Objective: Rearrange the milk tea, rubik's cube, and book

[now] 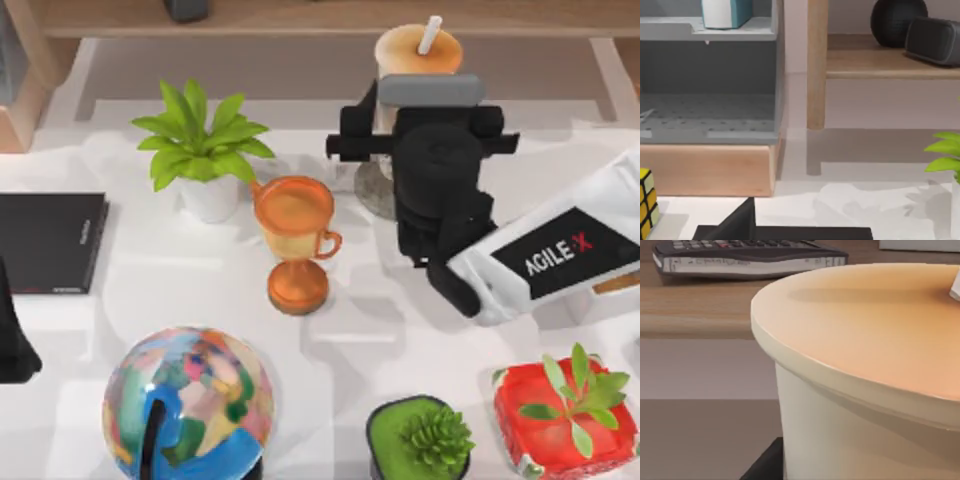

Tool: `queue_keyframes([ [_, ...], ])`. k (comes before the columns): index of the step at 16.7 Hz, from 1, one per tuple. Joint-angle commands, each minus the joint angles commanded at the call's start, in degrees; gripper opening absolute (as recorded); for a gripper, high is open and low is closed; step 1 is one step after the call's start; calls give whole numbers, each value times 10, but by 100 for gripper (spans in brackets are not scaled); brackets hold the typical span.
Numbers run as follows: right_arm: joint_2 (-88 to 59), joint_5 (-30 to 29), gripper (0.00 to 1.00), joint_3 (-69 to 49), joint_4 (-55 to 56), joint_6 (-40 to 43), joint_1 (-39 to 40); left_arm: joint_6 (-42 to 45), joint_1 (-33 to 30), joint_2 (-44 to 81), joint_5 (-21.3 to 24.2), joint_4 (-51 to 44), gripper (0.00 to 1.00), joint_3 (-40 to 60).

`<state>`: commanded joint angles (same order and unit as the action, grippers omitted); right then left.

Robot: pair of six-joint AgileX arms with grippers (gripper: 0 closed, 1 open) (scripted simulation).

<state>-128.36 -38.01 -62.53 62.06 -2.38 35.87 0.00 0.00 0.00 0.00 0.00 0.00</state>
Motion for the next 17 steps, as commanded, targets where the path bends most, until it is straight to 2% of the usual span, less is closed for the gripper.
queue_keyframes([
  [1, 0, 0, 0, 0, 0, 0, 0, 0, 0, 0, 0, 0, 100, 0],
  [14, 0, 0, 98, 0, 0, 0, 0, 0, 0, 0, 0, 0, 100, 0],
  [17, 0, 0, 100, 0, 0, 0, 0, 0, 0, 0, 0, 0, 100, 0],
])
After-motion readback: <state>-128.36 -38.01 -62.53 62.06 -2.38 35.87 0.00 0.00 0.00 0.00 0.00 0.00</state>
